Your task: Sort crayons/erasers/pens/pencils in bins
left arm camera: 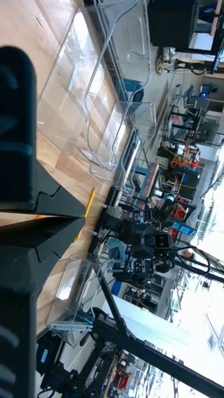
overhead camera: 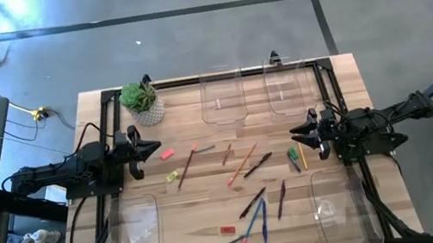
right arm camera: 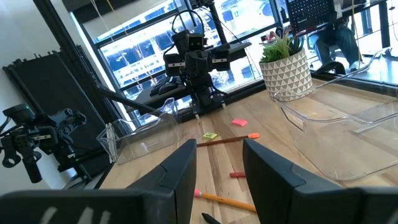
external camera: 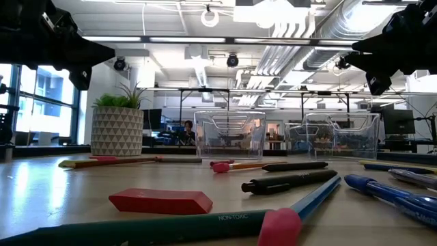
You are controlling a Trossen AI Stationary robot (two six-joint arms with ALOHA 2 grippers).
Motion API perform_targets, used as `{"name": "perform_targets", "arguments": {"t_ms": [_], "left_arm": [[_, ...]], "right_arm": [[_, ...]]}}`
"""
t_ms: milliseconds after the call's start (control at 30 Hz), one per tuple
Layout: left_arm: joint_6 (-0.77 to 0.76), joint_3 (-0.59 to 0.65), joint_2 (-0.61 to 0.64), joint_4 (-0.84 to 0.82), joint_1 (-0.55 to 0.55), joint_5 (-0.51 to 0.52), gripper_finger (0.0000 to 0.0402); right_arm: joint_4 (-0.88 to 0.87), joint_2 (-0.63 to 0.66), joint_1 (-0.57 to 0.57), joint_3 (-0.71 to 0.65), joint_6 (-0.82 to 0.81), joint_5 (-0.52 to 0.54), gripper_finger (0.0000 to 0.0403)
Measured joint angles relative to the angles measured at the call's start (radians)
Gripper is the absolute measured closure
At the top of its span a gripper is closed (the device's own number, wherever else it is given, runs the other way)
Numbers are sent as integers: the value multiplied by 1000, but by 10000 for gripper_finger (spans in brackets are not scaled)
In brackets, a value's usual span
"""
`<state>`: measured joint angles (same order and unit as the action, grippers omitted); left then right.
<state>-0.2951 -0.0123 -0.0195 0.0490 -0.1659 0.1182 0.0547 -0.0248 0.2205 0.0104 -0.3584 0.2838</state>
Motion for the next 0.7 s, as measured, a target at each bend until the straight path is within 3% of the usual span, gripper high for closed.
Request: {"name": "perform_targets", "arguments": {"t_ms": [200, 700], "left_arm": [[0, 0, 0, 0, 0, 0, 398], [0, 0, 0, 0, 0, 0, 398]], "right_arm": [[1, 0, 0, 0, -1, 7, 279], [64, 0, 0, 0, -226, 176, 279]]}}
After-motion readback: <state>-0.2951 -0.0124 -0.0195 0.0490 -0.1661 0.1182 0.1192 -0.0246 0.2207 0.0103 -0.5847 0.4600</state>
